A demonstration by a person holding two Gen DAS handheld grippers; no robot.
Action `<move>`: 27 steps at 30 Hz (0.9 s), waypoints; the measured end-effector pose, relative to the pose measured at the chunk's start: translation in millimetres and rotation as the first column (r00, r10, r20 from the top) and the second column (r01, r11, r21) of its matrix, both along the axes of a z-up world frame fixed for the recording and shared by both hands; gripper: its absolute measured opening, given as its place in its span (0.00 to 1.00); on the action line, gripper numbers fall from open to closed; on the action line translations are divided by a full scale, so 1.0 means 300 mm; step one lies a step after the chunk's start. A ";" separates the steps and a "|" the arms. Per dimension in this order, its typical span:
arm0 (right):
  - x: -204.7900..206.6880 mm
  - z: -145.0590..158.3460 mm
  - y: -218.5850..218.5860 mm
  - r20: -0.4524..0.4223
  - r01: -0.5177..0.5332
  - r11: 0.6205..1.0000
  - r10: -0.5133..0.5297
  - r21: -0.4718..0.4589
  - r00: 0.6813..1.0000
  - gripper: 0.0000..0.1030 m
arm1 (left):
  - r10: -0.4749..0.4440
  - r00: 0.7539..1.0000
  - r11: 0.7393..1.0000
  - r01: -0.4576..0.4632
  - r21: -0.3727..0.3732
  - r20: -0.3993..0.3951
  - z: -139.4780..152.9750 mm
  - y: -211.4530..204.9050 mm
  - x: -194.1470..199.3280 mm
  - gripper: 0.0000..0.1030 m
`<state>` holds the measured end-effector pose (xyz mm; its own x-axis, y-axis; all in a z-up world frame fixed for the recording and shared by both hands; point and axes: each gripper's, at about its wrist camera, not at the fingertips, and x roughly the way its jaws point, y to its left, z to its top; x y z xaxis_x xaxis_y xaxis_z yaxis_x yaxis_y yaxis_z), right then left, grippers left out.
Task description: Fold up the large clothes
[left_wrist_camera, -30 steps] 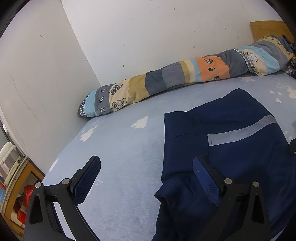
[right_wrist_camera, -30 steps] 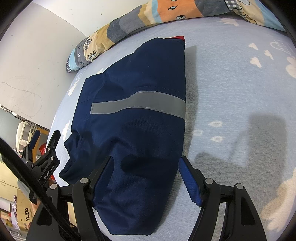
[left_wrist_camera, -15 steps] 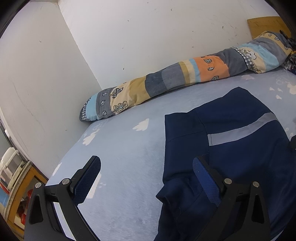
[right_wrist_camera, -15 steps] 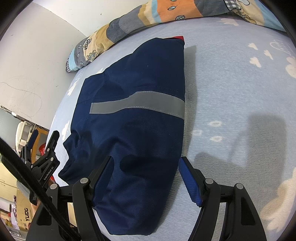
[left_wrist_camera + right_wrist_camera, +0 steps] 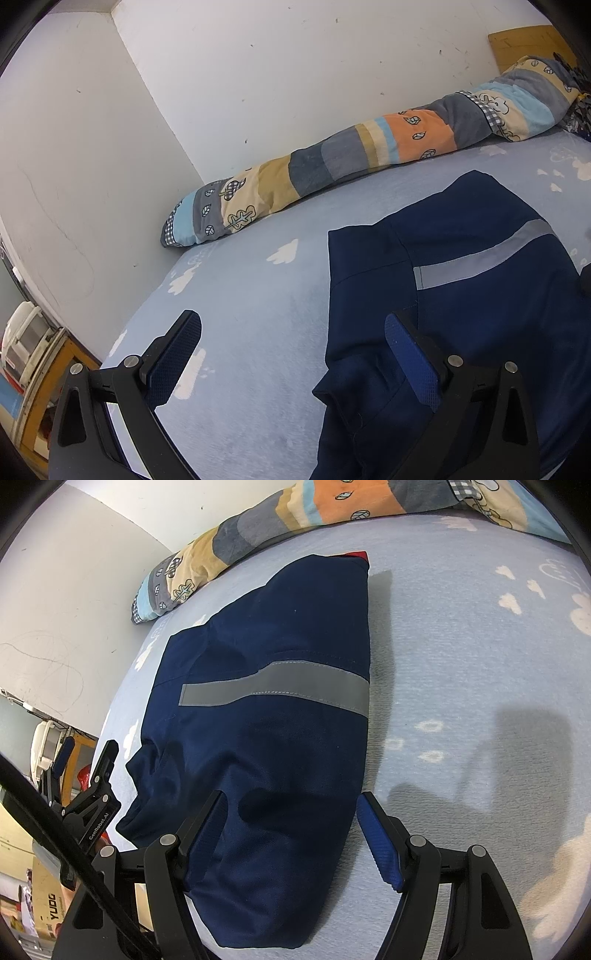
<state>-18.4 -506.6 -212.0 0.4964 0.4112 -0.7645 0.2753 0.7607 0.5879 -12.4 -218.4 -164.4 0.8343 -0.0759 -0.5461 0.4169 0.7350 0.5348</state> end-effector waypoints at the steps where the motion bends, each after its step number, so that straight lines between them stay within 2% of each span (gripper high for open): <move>1: -0.001 0.000 -0.002 0.000 0.000 1.000 0.000 0.000 1.000 0.75 | 0.000 1.000 1.000 0.000 0.000 0.000 0.000 0.001 0.000 0.97; 27: 0.001 0.009 0.002 0.010 -0.017 1.000 0.017 -0.013 1.000 0.75 | -0.007 1.000 1.000 0.007 0.012 -0.007 0.001 -0.005 0.006 0.97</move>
<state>-18.3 -505.9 -209.2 0.4971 0.4099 -0.7648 0.2563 0.7728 0.5807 -10.6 -220.1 -164.2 0.8297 -0.0753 -0.5532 0.4260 0.7258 0.5401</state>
